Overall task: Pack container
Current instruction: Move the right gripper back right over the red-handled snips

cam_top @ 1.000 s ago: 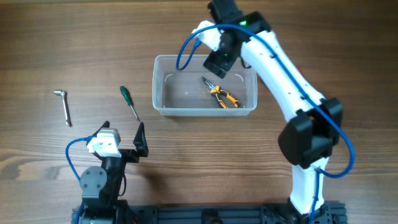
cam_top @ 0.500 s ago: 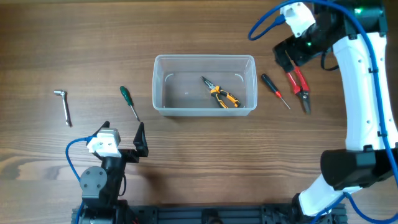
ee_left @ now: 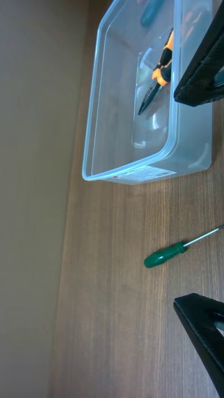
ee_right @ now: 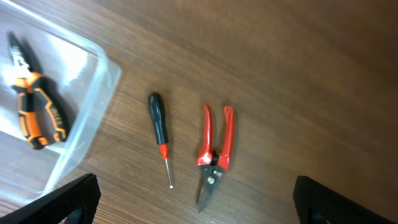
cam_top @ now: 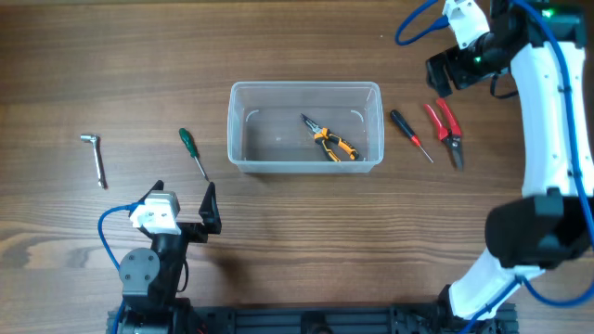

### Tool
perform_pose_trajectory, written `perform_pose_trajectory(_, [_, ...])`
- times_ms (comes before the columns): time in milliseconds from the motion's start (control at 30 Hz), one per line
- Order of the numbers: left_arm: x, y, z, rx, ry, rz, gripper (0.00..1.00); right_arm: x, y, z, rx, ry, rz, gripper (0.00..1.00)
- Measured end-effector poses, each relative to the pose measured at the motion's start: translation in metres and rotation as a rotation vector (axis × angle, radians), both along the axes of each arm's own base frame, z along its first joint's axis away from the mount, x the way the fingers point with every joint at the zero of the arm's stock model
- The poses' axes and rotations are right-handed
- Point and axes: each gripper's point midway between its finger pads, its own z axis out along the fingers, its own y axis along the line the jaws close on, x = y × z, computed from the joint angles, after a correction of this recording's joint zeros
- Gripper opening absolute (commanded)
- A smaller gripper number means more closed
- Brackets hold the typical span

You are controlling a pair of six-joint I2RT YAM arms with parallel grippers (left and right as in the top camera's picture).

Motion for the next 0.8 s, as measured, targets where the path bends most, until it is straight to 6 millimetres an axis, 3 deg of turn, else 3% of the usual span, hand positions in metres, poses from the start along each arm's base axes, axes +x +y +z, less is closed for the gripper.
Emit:
perform_pose_trajectory(200, [0.0, 0.0, 0.0, 0.0, 0.0, 0.0, 1.0, 0.006, -0.004, -0.069, 0.001, 0.172, -0.067, 1.0])
perform_pose_trajectory(300, [0.0, 0.0, 0.0, 0.0, 0.0, 0.0, 1.0, 0.005, -0.007, -0.091, -0.003, 0.226, -0.083, 1.0])
perform_pose_trajectory(433, [0.0, 0.0, 0.0, 0.0, 0.0, 0.0, 1.0, 0.005, -0.016, -0.093, 0.0, 0.229, -0.112, 1.0])
perform_pose_trajectory(667, [0.0, 0.0, 0.0, 0.0, 0.0, 0.0, 1.0, -0.005, -0.071, -0.093, 0.024, 0.245, -0.276, 1.0])
perform_pose_trajectory(800, [0.0, 0.0, 0.0, 0.0, 0.0, 0.0, 1.0, -0.007, -0.083, -0.093, 0.029, 0.245, -0.309, 1.0])
